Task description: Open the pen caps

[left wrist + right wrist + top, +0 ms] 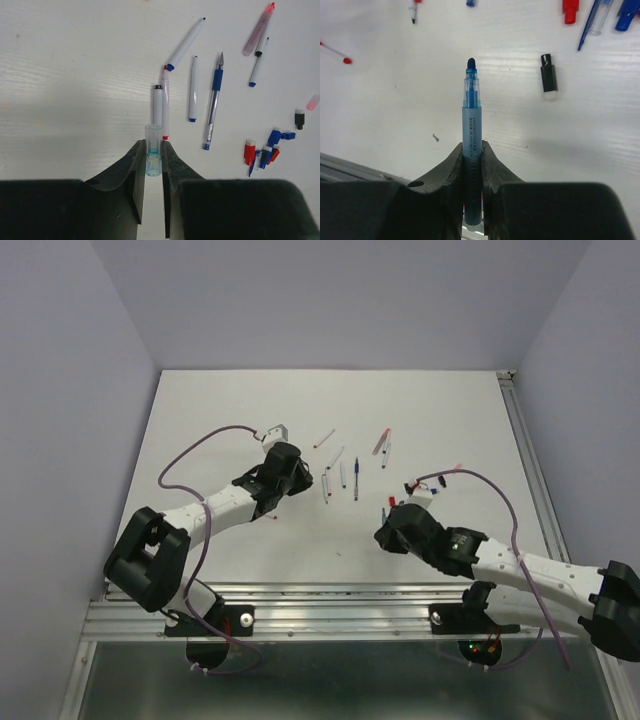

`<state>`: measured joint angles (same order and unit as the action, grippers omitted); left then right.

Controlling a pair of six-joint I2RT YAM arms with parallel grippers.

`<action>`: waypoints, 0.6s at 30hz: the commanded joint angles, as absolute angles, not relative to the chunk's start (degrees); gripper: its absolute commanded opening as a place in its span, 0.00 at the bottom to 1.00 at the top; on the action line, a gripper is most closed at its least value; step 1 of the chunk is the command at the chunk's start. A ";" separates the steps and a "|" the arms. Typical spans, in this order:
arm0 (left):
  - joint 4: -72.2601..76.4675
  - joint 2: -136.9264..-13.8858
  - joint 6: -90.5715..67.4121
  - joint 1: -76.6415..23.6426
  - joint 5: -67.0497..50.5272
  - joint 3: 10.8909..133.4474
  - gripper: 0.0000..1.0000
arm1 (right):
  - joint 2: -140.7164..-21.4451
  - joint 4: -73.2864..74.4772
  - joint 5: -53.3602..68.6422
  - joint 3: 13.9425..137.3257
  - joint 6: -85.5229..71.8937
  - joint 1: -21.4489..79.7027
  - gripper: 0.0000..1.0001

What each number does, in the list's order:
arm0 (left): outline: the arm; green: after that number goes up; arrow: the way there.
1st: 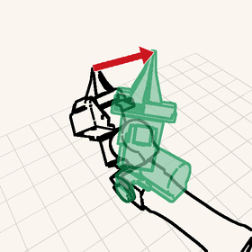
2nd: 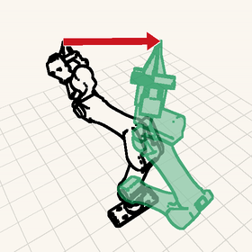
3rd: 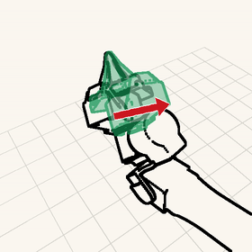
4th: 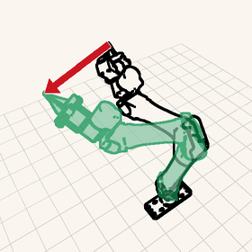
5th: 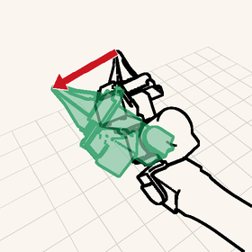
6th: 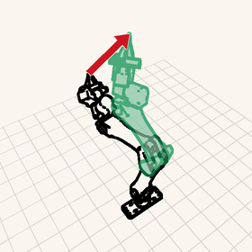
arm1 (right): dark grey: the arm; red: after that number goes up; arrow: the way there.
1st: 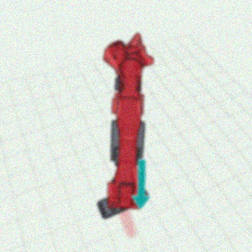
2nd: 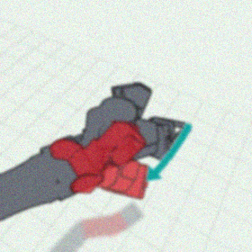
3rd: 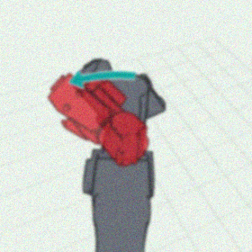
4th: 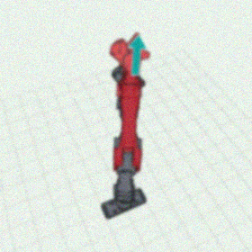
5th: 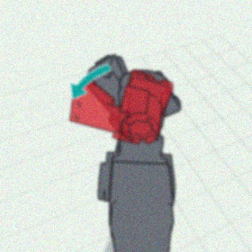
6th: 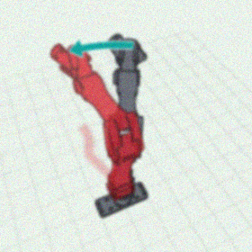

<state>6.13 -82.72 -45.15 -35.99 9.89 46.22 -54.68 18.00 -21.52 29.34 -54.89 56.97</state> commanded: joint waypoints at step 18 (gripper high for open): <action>8.26 -72.87 -44.56 -37.18 2.29 34.28 0.00 | -91.13 5.89 -13.54 51.76 -40.87 44.38 0.05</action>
